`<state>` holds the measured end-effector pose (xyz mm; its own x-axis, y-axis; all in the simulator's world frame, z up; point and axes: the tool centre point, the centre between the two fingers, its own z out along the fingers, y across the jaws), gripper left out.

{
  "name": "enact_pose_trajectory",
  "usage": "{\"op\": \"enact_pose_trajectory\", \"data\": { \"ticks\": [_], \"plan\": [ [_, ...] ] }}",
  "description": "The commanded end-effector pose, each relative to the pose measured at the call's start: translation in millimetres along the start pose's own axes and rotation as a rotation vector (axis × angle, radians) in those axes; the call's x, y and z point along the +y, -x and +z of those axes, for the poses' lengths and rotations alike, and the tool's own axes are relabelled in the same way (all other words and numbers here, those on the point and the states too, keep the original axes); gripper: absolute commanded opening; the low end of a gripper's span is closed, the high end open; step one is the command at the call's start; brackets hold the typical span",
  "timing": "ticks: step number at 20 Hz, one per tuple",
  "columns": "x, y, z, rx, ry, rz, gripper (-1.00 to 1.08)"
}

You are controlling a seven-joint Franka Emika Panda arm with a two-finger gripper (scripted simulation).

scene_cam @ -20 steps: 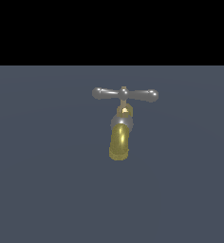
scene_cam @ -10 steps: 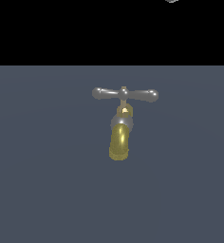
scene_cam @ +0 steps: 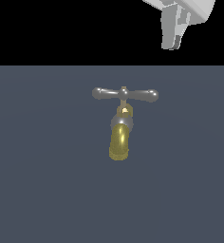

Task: Turn on the faucet by rotating a designated handle.

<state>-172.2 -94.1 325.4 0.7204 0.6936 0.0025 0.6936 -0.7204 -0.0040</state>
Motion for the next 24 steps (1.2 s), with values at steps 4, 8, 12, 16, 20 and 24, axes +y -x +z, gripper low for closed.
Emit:
{"op": "enact_pose_trajectory", "data": {
  "ticks": [4, 8, 12, 16, 20, 24],
  "plan": [
    [22, -6, 27, -0.003, 0.003, -0.119, -1.0],
    [37, -12, 45, -0.004, 0.005, -0.2, -1.0],
    [51, -19, 62, -0.006, 0.006, -0.278, -1.0],
    [63, -27, 78, -0.007, 0.007, -0.352, -1.0],
    [74, -36, 94, -0.007, 0.007, -0.422, -1.0],
    [83, -45, 107, -0.006, 0.007, -0.482, -1.0]
  ]
}}
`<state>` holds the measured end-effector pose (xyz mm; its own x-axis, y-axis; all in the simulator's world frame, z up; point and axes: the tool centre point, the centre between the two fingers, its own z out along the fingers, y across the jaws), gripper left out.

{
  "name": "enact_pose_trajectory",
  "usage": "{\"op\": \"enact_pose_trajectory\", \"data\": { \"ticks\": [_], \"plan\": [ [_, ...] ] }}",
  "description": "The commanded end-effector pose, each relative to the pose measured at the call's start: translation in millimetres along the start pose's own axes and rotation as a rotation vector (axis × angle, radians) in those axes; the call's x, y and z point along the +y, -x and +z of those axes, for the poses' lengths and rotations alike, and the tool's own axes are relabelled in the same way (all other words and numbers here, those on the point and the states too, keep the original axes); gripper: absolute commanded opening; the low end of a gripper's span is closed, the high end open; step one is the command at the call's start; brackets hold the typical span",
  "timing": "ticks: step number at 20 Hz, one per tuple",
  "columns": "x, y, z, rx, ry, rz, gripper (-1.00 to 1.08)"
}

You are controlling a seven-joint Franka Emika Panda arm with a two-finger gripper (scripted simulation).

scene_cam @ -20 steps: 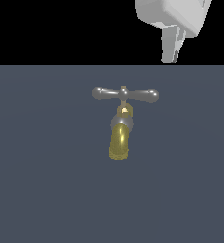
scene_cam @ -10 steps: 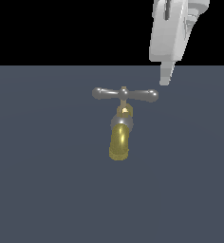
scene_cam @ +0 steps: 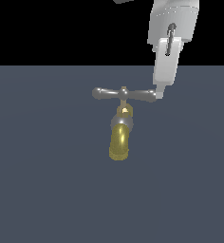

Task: Turn on the faucet by rotating a designated handle.

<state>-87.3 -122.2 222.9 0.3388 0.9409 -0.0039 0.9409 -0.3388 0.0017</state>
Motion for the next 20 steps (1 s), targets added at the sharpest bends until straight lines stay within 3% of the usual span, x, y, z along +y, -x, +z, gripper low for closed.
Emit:
{"op": "enact_pose_trajectory", "data": {
  "ticks": [1, 20],
  "plan": [
    [7, -2, 8, 0.001, 0.001, -0.036, -1.0],
    [24, -11, 27, 0.004, -0.001, -0.127, -1.0]
  ]
}}
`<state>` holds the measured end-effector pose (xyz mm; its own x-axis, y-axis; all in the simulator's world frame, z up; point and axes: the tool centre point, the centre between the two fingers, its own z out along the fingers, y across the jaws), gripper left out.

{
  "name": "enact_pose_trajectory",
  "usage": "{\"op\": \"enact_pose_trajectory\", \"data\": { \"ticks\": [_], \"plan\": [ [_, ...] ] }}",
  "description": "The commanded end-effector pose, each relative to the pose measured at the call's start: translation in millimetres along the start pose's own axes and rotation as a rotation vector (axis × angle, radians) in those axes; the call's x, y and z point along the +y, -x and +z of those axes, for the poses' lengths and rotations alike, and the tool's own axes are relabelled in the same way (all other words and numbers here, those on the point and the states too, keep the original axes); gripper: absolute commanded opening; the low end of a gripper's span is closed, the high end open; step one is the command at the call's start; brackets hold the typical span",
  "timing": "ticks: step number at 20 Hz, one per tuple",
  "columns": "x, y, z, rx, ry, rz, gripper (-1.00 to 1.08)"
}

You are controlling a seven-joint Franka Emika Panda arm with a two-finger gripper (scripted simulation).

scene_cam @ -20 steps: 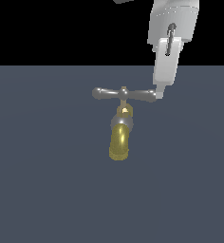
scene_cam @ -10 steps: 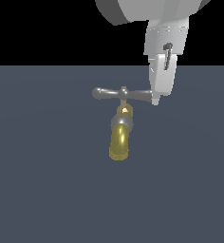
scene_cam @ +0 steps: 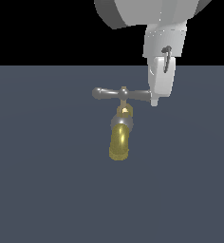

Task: Turn on the faucet by rotating a designated handle.

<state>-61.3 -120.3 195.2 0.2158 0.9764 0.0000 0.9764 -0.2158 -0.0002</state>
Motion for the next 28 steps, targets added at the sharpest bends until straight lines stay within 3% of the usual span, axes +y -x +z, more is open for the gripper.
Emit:
{"op": "enact_pose_trajectory", "data": {
  "ticks": [1, 5, 28],
  "plan": [
    [0, 0, -1, 0.0, 0.0, 0.001, -1.0],
    [0, 0, -1, 0.0, 0.0, 0.001, -1.0],
    [63, 9, 0, 0.0, 0.0, 0.001, -1.0]
  ]
}}
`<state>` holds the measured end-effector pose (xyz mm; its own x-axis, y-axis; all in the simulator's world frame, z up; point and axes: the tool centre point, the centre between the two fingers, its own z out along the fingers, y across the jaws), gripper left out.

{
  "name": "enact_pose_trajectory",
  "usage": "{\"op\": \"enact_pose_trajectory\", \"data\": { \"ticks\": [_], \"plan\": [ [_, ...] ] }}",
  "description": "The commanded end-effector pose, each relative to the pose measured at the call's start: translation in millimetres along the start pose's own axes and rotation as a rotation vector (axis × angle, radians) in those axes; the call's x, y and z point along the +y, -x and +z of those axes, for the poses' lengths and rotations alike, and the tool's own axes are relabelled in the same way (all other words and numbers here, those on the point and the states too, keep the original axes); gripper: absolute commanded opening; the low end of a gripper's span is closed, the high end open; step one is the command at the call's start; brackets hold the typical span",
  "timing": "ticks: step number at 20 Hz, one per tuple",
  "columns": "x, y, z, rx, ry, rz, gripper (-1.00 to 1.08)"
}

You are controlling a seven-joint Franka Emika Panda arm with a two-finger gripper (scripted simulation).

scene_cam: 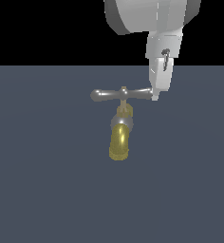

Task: Turn on the faucet by rotating a designated handle.

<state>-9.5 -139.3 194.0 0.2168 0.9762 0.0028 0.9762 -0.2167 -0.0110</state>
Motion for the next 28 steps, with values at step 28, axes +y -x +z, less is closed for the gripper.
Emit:
{"op": "enact_pose_trajectory", "data": {
  "ticks": [28],
  "plan": [
    [76, -34, -2, -0.002, 0.008, 0.001, -1.0]
  ]
}}
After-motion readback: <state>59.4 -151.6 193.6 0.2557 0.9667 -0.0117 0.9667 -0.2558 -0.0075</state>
